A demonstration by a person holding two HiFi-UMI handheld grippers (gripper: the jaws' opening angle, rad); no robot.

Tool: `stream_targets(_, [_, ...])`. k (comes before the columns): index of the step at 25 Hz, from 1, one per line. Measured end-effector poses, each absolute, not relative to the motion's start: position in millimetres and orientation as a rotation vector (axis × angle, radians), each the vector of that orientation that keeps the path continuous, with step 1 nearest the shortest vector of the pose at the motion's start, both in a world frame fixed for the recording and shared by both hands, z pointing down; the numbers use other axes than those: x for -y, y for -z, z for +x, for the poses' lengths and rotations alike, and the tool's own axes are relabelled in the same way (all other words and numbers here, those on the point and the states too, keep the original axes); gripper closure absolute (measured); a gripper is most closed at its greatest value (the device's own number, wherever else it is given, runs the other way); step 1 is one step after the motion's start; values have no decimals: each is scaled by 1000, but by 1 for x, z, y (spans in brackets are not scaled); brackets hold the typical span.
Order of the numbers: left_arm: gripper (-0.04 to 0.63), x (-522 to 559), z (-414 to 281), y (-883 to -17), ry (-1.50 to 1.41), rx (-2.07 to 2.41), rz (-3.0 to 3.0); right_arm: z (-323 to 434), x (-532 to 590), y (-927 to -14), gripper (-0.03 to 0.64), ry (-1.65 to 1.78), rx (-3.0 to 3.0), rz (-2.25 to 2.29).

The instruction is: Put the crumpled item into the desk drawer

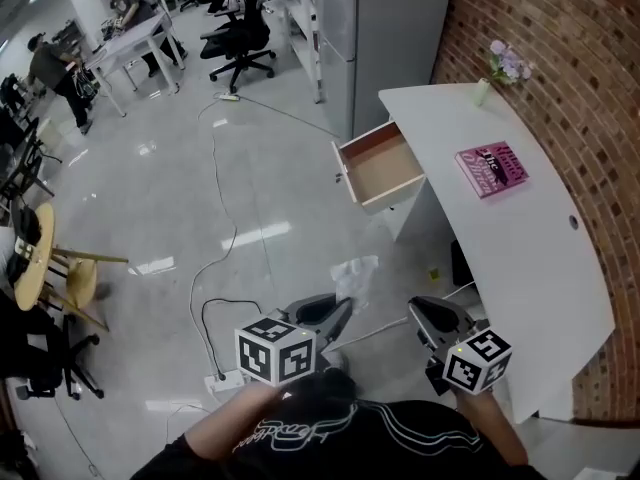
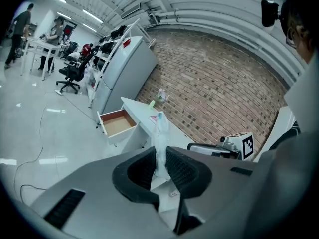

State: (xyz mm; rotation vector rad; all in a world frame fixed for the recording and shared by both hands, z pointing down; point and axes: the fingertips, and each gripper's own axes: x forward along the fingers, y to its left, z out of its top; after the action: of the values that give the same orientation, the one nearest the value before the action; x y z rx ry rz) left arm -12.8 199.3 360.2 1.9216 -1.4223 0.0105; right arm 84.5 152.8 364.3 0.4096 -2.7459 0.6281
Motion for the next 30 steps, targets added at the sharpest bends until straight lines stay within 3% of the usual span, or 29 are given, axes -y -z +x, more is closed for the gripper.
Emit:
stream_targets(8, [523,-131,-106,-379,8,1407,1902,9,-86,-362,560,-606,2744,493])
stream_targets(19, [524,-42,-143,-393,15,1391,1893,-34,-4,-382,560,-605,2739,523])
stream_targets(30, [523,136,-179,-441,-75,1308,1826,-91,157,-419,560,-721,2727,543])
